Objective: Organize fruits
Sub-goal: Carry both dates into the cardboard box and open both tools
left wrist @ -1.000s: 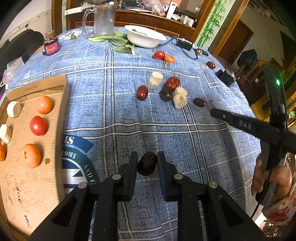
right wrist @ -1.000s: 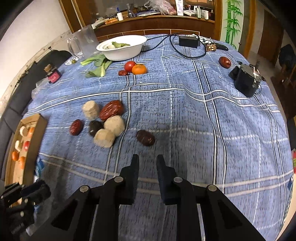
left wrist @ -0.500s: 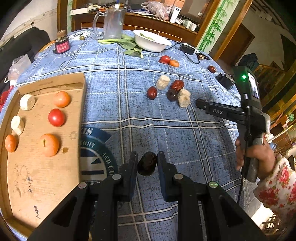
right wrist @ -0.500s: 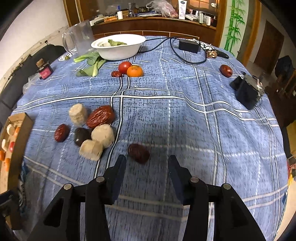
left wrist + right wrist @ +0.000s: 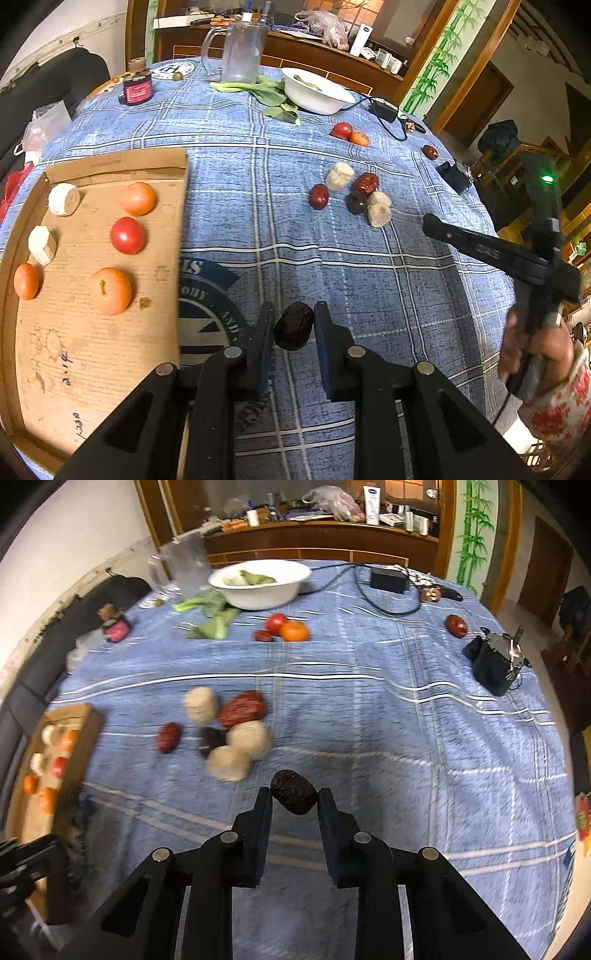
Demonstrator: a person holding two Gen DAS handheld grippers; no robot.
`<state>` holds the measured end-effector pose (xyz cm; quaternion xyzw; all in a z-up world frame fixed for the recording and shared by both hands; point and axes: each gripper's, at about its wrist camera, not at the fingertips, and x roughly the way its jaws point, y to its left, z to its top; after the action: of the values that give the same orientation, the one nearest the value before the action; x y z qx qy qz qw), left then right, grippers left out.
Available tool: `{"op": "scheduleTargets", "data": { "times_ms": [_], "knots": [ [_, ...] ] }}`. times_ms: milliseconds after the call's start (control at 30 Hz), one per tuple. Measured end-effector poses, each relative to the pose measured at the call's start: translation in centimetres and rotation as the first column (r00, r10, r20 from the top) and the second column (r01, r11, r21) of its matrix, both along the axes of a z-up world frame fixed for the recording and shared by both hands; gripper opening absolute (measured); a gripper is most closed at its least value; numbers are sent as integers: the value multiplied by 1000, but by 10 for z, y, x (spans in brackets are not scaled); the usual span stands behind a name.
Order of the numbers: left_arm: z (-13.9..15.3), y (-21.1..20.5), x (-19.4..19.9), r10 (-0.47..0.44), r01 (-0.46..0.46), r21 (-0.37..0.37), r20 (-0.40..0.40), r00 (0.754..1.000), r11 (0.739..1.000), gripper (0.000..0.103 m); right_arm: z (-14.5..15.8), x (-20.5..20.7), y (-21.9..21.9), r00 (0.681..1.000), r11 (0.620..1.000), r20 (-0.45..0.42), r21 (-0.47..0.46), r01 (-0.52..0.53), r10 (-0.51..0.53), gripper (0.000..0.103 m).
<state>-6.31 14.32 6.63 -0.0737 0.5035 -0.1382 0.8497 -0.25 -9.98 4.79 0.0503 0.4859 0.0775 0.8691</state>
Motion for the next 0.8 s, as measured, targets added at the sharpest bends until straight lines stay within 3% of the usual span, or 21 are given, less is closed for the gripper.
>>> {"op": "scheduleTargets", "data": {
  "times_ms": [200, 433, 600, 800],
  "knots": [
    [6, 32, -2, 36, -36, 7, 9, 999, 999, 20, 17, -13, 50, 997, 989, -12, 127, -73, 75, 27],
    [3, 107, -8, 146, -146, 37, -6, 989, 989, 21, 23, -22, 143, 976, 952, -50, 237, -192, 210, 27],
    [-13, 159, -8, 228, -224, 76, -50, 972, 972, 21, 12, -28, 214, 947, 931, -85, 228, -284, 309, 28],
    [-26, 185, -4, 244, -235, 99, -82, 966, 967, 21, -10, -32, 262, 921, 923, -131, 177, -342, 366, 28]
  ]
}}
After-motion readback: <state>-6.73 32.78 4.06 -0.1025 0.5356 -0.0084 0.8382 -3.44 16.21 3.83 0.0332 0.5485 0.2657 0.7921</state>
